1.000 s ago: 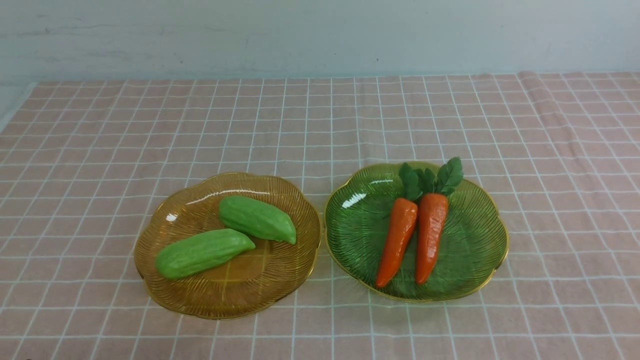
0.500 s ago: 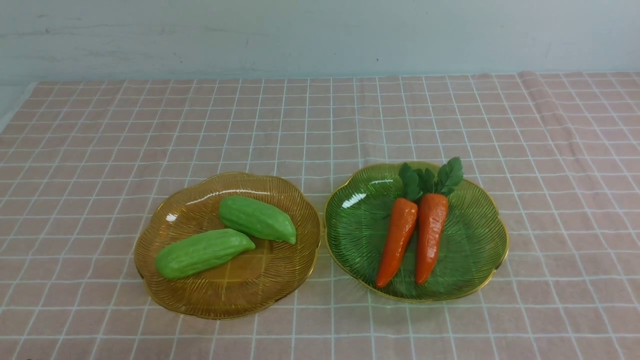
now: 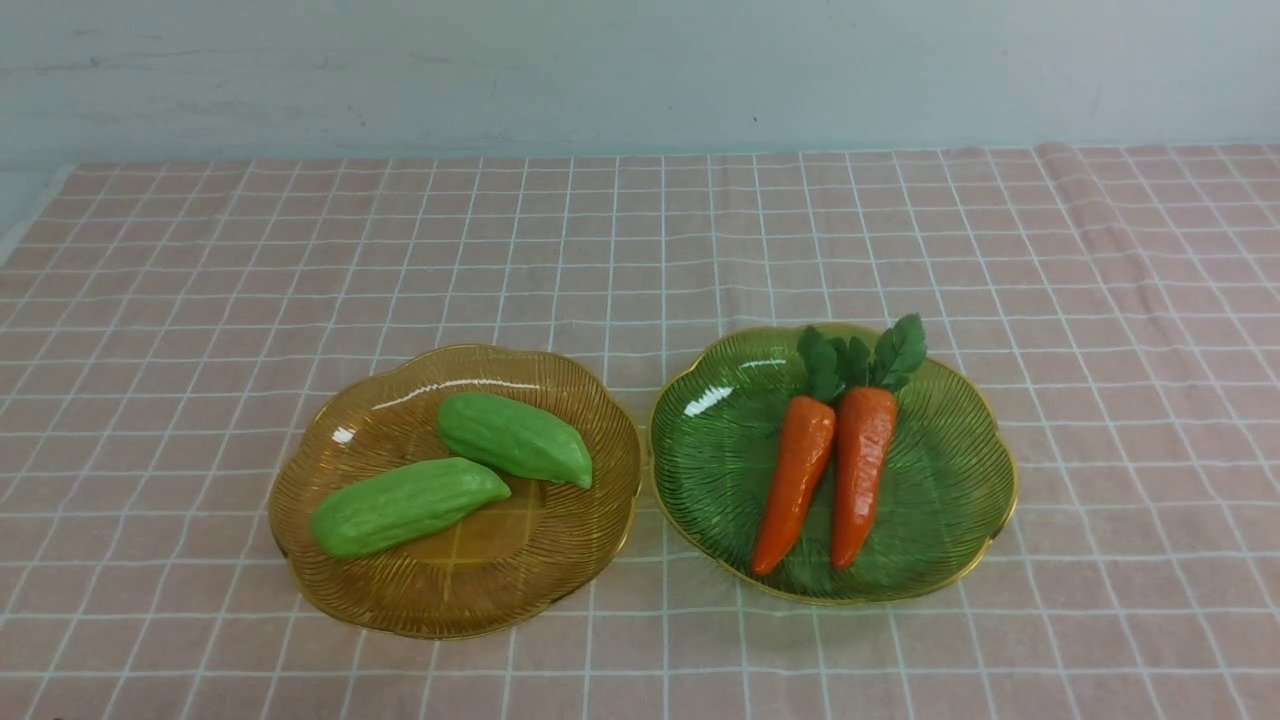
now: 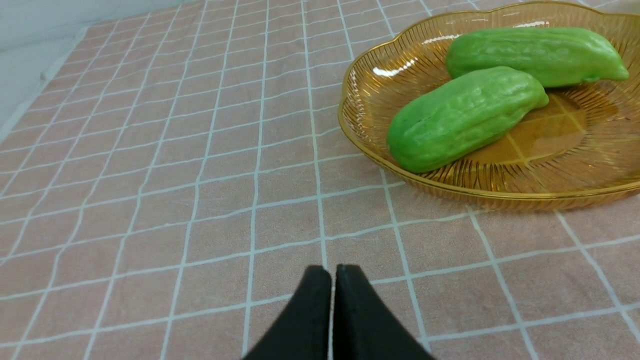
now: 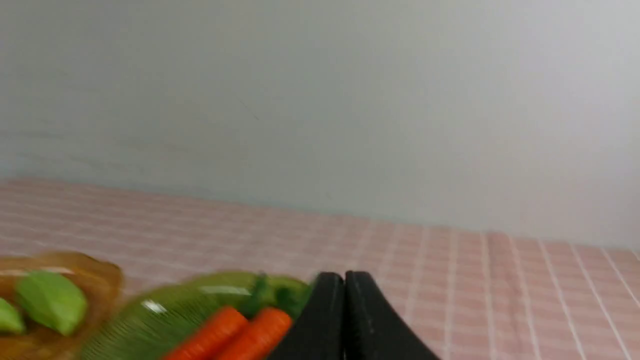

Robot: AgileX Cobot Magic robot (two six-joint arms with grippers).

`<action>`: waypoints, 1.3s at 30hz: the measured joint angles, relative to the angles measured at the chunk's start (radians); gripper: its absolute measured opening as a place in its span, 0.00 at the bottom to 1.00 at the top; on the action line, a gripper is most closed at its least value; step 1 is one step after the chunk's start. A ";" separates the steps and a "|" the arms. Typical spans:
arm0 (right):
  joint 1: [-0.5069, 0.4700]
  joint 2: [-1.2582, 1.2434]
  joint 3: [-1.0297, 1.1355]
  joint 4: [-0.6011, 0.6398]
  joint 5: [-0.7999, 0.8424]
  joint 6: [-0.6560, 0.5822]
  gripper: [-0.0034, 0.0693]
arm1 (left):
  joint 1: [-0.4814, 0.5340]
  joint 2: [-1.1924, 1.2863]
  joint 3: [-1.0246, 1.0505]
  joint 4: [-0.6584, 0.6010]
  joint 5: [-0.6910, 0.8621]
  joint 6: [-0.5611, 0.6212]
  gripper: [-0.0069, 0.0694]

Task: Put different types of vegetables on the plate.

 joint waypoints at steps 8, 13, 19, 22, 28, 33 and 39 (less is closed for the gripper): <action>-0.208 -0.012 0.232 0.014 0.014 0.002 0.03 | 0.000 0.000 0.000 0.005 -0.001 0.000 0.09; -0.209 -0.012 0.232 0.016 0.012 0.002 0.03 | 0.000 0.000 0.000 0.005 -0.001 0.000 0.09; -0.209 -0.012 0.232 0.016 0.012 0.002 0.03 | 0.000 0.000 0.000 0.005 -0.001 0.000 0.09; -0.209 -0.012 0.232 0.016 0.012 0.002 0.03 | 0.000 0.000 0.000 0.005 -0.001 0.000 0.09; -0.209 -0.012 0.233 0.017 0.012 0.002 0.03 | 0.000 0.000 0.000 0.005 -0.001 0.000 0.09; -0.209 -0.012 0.233 0.017 0.012 0.002 0.03 | 0.000 0.000 0.000 0.005 -0.001 0.000 0.09; -0.209 -0.012 0.233 0.017 0.012 0.002 0.03 | 0.000 0.000 0.000 0.005 -0.001 0.000 0.09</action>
